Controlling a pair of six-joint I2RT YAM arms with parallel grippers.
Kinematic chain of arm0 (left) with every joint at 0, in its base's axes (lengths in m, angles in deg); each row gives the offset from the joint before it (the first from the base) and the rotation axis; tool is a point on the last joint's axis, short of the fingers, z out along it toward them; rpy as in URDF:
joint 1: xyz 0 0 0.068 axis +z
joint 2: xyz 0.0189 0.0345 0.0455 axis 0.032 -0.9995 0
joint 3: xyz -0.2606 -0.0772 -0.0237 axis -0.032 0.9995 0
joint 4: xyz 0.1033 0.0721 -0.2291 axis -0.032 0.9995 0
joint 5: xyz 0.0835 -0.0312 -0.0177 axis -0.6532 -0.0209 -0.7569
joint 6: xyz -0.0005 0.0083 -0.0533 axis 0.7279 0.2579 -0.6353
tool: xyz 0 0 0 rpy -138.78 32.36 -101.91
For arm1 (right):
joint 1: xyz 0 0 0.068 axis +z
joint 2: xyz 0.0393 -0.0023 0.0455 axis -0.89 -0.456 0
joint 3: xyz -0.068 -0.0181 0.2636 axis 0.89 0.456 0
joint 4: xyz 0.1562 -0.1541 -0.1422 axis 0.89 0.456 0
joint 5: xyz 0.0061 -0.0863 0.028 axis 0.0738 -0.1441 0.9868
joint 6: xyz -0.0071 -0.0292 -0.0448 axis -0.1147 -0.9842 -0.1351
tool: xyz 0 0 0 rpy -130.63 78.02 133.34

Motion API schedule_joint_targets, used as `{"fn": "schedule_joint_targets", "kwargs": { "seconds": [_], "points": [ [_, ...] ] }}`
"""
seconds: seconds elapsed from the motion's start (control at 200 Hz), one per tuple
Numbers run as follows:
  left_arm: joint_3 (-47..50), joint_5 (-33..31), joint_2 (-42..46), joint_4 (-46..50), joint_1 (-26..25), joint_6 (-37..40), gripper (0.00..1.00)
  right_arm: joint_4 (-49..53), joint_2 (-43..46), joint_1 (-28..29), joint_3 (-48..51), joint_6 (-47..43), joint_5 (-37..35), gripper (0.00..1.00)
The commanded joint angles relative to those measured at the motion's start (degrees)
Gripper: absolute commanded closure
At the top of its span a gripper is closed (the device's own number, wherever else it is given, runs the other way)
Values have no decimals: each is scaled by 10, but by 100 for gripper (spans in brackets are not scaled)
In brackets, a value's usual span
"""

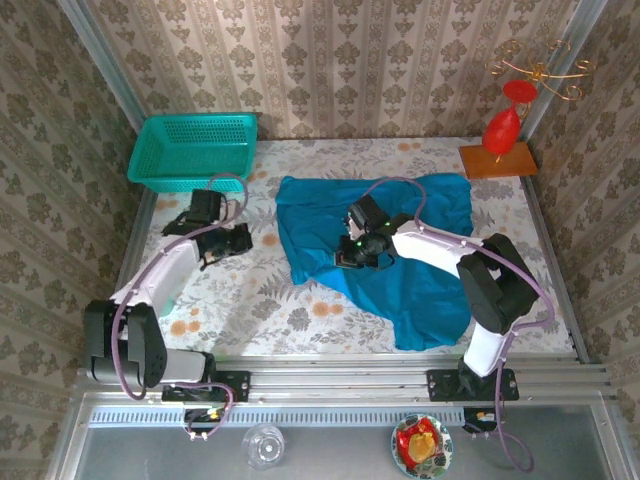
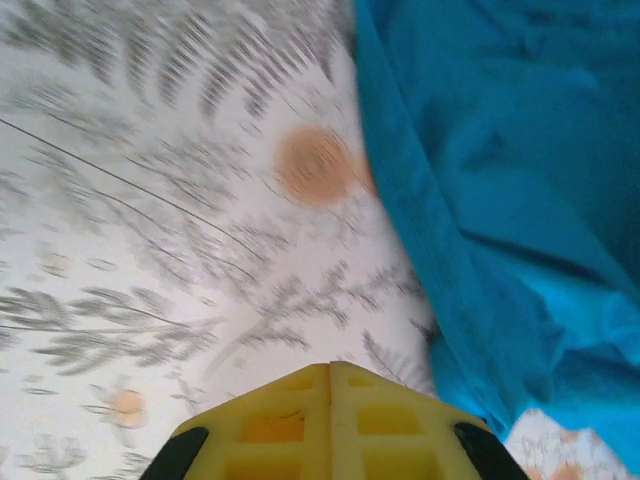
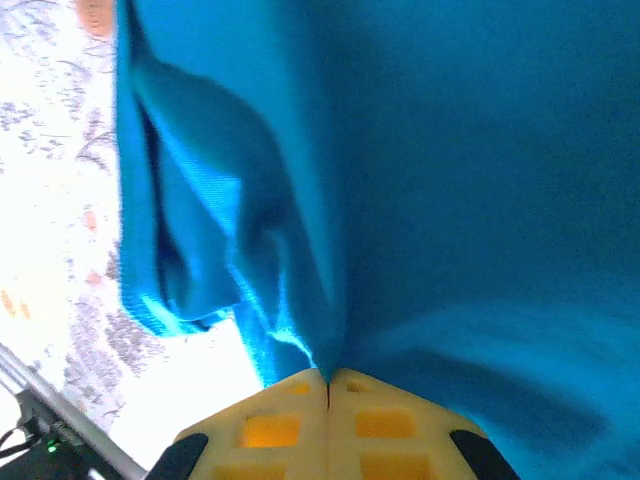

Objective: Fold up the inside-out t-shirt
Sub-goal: Adjust the T-shirt at the center of the table.

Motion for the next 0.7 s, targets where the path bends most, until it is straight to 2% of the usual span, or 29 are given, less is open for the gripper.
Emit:
{"fn": "schedule_joint_targets", "kwargs": {
  "seconds": [0.0,0.07,0.165,0.325,0.495,0.615,0.695],
  "points": [
    [15,34,7,-33,-65,-16,79,46,-10,-1,0,11,-67,100],
    [21,28,1,-53,-111,-40,68,40,-11,-5,4,15,-66,100],
    [14,-3,-19,-54,-179,-63,60,35,-13,-5,5,16,-59,100],
    [4,-67,-74,-44,-243,-95,54,29,-16,-5,1,17,-50,100],
    [-1,-122,-132,-32,-270,-96,53,34,-7,-5,0,17,-52,100],
    [8,-166,-142,-33,-266,-89,54,39,4,-5,1,16,-58,100],
    [21,-169,-138,-54,-245,-83,57,41,11,-5,3,15,-60,100]
  ]
}}
